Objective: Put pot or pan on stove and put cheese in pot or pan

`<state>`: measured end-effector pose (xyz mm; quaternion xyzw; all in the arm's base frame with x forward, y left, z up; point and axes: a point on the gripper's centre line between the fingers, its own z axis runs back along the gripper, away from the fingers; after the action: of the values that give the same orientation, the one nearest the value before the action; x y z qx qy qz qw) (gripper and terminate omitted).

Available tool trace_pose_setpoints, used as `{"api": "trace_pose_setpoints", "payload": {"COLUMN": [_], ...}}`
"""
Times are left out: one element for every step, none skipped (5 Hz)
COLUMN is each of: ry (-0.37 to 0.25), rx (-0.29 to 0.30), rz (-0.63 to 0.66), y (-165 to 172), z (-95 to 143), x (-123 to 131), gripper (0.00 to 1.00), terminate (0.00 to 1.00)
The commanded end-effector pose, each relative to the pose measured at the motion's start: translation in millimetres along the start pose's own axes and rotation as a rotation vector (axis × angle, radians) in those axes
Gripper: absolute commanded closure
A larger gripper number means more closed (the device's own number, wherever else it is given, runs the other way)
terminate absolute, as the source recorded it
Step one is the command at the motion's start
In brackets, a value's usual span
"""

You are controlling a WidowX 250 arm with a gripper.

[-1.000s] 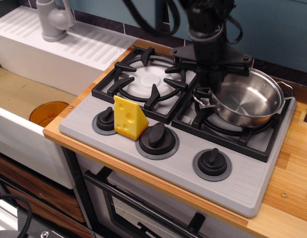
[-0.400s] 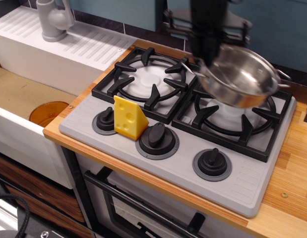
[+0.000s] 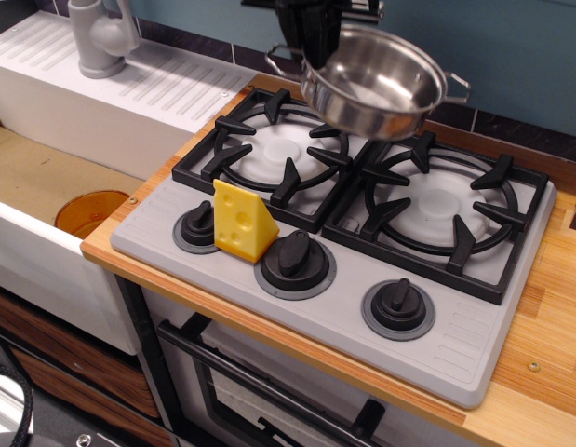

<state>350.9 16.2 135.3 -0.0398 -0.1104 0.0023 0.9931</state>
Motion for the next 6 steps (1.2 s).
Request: {"api": "trace_pose_setpoints", "payload": {"ry": [-0.064, -0.052, -0.053, -0.044, -0.043, -0.048], "rx": [-0.023, -0.036, -0.037, -0.044, -0.043, -0.041], "rz": [-0.043, -0.032, -0.021, -0.007, 0.003, 0.013], "y": [37.5, 48.1, 60.1, 72.5, 86.5, 101.9], "z": [4.8, -0.1, -5.9, -9.5, -13.3, -19.7], "x": [24.2, 30.2, 30.1, 28.6, 24.6, 15.1], "gripper": [1.00, 1.00, 1.00, 1.00, 1.00, 1.00], "terminate": [0.00, 0.00, 0.00, 0.00, 0.00, 0.00]}}
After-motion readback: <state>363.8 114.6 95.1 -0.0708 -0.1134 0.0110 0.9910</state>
